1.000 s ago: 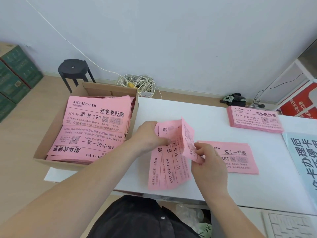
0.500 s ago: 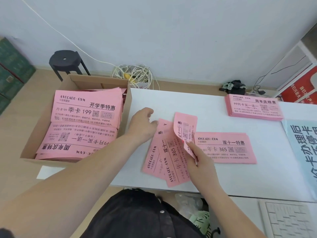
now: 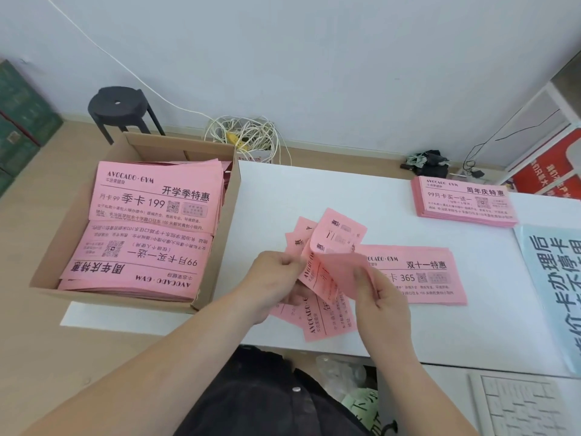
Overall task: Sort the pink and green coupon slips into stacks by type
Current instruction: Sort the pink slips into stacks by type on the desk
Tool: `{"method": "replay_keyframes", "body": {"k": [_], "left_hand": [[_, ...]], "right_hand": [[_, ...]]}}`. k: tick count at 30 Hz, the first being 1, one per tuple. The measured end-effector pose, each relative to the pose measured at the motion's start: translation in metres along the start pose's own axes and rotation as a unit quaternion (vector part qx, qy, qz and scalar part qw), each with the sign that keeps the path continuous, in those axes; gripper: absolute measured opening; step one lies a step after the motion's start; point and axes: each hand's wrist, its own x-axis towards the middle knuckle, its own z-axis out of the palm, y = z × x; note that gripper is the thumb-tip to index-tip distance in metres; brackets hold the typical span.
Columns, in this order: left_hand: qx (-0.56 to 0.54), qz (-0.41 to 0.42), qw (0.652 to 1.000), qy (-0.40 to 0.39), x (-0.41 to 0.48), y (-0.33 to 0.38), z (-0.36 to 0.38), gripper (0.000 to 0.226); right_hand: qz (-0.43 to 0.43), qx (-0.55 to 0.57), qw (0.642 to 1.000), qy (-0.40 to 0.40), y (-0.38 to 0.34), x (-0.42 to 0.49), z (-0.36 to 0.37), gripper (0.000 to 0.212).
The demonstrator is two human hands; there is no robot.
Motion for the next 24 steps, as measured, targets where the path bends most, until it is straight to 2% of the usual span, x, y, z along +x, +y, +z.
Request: {"method": "replay_keyframes", "body": {"k": [2, 4, 7, 8, 9, 10, 12, 14, 16, 19, 21, 24], "left_hand": [[0.055, 0.015, 0.998, 0.022, -0.001, -0.002, -0.003, 0.021], [0.072, 0.023, 0.996, 0.045, -0.002, -0.004, -0.003, 0.016], [0.064, 0.01, 0.997, 0.037, -0.009, -0.013, 0.0, 0.015], [0.092, 0.016, 0.995, 0.044, -0.01, -0.02, -0.001, 0.015], [0.133, 0.036, 0.988, 0.071, -0.01, -0.028, -0.004, 0.014], [0.173, 0.057, 0.977, 0.108, -0.009, -0.034, -0.008, 0.011], [0.195, 0.079, 0.964, 0.165, -0.011, -0.042, -0.016, 0.017], [0.151, 0.067, 0.971, 0.174, -0.015, -0.043, -0.016, 0.027], [0.084, 0.061, 0.983, 0.153, -0.018, -0.041, -0.009, 0.022], [-0.017, 0.05, 0.992, 0.118, -0.014, -0.038, 0.003, 0.023], [-0.029, 0.038, 0.992, 0.119, -0.012, -0.033, 0.007, 0.029], [-0.039, 0.017, 0.992, 0.116, -0.008, -0.029, 0.008, 0.037]], "right_hand": [[-0.02, -0.02, 0.998, 0.062, 0.008, 0.004, -0.001, 0.026], [-0.084, -0.105, 0.989, 0.064, 0.018, 0.01, -0.001, 0.03], [-0.187, -0.304, 0.933, -0.047, 0.044, 0.017, 0.008, 0.042], [-0.203, -0.353, 0.908, -0.094, 0.051, 0.018, 0.013, 0.039], [-0.198, -0.385, 0.891, -0.14, 0.055, 0.016, 0.017, 0.036], [-0.179, -0.4, 0.881, -0.181, 0.056, 0.014, 0.02, 0.042], [-0.142, -0.424, 0.863, -0.235, 0.056, 0.011, 0.021, 0.071], [-0.122, -0.446, 0.848, -0.257, 0.05, 0.01, 0.019, 0.095], [-0.108, -0.432, 0.858, -0.257, 0.046, 0.009, 0.021, 0.1], [-0.101, -0.375, 0.892, -0.232, 0.04, 0.004, 0.025, 0.08], [-0.101, -0.348, 0.903, -0.231, 0.036, 0.003, 0.022, 0.063], [-0.084, -0.331, 0.905, -0.254, 0.032, 0.005, 0.017, 0.056]]}}
